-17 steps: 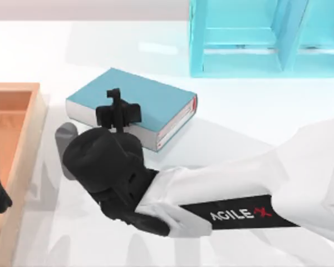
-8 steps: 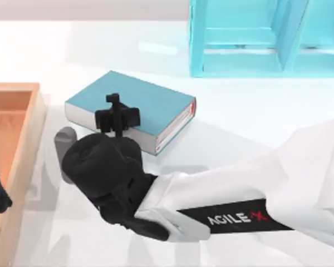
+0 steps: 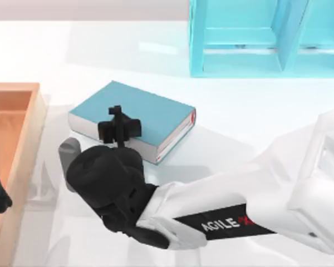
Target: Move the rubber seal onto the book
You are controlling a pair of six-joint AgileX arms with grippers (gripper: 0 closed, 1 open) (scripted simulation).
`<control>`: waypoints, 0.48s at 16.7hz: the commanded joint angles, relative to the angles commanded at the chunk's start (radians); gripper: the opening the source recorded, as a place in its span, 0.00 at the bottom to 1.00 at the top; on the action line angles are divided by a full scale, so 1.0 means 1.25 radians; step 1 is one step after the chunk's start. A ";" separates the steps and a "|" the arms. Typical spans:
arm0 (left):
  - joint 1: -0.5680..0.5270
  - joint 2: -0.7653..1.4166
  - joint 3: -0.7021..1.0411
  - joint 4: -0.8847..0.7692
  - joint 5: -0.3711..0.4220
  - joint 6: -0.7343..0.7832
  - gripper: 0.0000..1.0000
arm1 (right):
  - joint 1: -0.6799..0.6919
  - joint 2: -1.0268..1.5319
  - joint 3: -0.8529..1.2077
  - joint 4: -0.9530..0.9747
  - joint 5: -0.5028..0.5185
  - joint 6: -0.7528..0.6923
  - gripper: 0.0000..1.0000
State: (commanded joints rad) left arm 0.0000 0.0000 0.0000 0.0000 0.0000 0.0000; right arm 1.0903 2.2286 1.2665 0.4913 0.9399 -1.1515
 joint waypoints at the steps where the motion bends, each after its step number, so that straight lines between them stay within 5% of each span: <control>1: 0.000 0.000 0.000 0.000 0.000 0.000 1.00 | 0.000 0.000 0.000 0.000 0.000 0.000 0.00; 2: 0.000 0.000 0.000 0.000 0.000 0.000 1.00 | 0.000 0.000 0.000 0.000 0.000 0.000 0.00; 8: 0.000 0.000 0.000 0.000 0.000 0.000 1.00 | 0.000 0.000 0.000 0.000 0.000 0.000 0.45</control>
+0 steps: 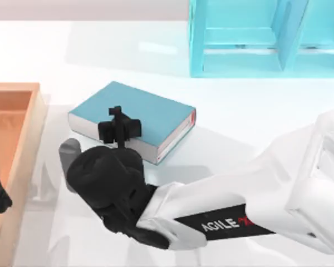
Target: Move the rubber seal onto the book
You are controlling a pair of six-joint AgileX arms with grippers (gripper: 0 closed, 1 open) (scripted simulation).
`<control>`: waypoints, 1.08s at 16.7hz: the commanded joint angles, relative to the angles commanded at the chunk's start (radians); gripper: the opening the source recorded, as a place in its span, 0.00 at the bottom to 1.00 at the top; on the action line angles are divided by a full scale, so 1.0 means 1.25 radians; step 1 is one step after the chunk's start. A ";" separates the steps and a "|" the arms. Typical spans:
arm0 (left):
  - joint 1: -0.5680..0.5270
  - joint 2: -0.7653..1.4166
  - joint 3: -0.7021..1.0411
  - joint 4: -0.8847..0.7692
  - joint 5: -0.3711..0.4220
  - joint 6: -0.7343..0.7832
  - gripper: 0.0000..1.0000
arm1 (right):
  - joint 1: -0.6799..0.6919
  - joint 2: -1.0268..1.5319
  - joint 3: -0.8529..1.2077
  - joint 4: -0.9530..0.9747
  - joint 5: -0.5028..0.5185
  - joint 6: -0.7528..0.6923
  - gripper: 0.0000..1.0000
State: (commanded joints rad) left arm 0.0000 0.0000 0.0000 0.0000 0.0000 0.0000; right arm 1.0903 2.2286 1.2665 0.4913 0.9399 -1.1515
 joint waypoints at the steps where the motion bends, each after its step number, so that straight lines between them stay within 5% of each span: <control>1: 0.000 0.000 0.000 0.000 0.000 0.000 1.00 | 0.000 0.000 0.000 0.000 0.000 0.000 0.53; 7: 0.000 0.000 0.000 0.000 0.000 0.000 1.00 | 0.000 0.000 0.000 0.000 0.000 0.000 0.98; 18: 0.000 0.000 0.000 0.000 0.000 0.000 1.00 | 0.011 -0.006 0.000 -0.010 0.007 0.013 1.00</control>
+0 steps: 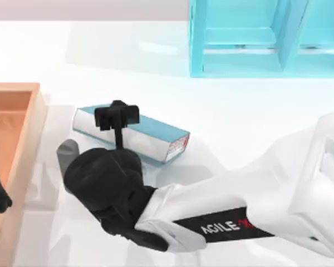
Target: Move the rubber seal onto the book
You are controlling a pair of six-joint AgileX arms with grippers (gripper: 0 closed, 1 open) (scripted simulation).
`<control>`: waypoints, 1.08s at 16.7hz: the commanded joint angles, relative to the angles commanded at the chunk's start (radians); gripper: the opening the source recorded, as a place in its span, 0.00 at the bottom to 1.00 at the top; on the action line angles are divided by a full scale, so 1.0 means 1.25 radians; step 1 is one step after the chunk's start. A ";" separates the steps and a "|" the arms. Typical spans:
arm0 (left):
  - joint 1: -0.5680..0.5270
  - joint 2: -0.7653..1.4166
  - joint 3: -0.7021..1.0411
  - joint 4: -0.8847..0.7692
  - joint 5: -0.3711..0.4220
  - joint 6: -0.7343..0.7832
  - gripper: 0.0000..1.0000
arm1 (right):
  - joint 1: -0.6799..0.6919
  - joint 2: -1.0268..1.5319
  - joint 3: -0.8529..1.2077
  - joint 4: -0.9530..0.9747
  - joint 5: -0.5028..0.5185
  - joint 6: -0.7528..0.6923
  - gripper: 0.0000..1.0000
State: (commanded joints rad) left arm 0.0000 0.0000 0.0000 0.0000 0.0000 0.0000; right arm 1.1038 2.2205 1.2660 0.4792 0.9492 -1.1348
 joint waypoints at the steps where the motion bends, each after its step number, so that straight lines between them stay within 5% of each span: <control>1: 0.000 0.000 0.000 0.000 0.000 0.000 1.00 | 0.015 -0.010 -0.001 -0.015 0.011 0.019 1.00; 10: 0.000 0.000 0.000 0.000 0.000 0.000 1.00 | 0.251 -0.107 -0.079 -0.329 0.198 0.326 1.00; 18: 0.000 0.000 0.000 0.000 0.000 0.000 1.00 | 0.247 -0.135 -0.096 -0.349 0.199 0.356 1.00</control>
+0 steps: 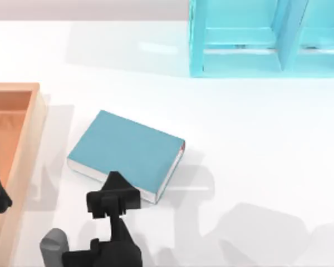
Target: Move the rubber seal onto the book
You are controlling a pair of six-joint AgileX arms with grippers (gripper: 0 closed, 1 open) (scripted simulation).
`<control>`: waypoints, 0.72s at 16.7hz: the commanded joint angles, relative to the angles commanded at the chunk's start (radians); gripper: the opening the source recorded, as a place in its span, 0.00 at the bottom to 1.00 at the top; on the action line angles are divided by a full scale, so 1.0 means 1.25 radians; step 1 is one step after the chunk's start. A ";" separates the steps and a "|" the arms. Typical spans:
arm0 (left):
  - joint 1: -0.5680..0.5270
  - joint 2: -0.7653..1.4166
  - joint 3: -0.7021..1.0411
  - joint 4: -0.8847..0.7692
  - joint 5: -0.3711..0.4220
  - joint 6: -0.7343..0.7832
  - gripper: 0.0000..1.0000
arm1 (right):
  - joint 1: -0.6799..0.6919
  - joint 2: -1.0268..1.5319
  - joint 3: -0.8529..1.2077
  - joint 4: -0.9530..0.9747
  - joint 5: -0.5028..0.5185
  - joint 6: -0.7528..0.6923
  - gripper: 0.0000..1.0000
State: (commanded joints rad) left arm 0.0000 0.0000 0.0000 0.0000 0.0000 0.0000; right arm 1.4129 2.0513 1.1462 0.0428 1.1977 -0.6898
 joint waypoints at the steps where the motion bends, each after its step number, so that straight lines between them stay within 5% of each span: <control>1: 0.000 0.000 0.000 0.000 0.000 0.000 1.00 | -0.019 -0.025 -0.014 0.001 -0.014 0.010 1.00; 6: 0.000 0.000 0.000 0.000 0.000 0.000 1.00 | -0.189 -0.278 -0.145 0.003 -0.157 0.097 1.00; 12: 0.000 0.000 0.000 0.000 0.000 0.000 1.00 | -0.514 -0.807 -0.413 -0.010 -0.442 0.262 1.00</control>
State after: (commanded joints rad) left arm 0.0000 0.0000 0.0000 0.0000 0.0000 0.0000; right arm 0.7698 1.0426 0.6296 0.0304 0.6448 -0.3622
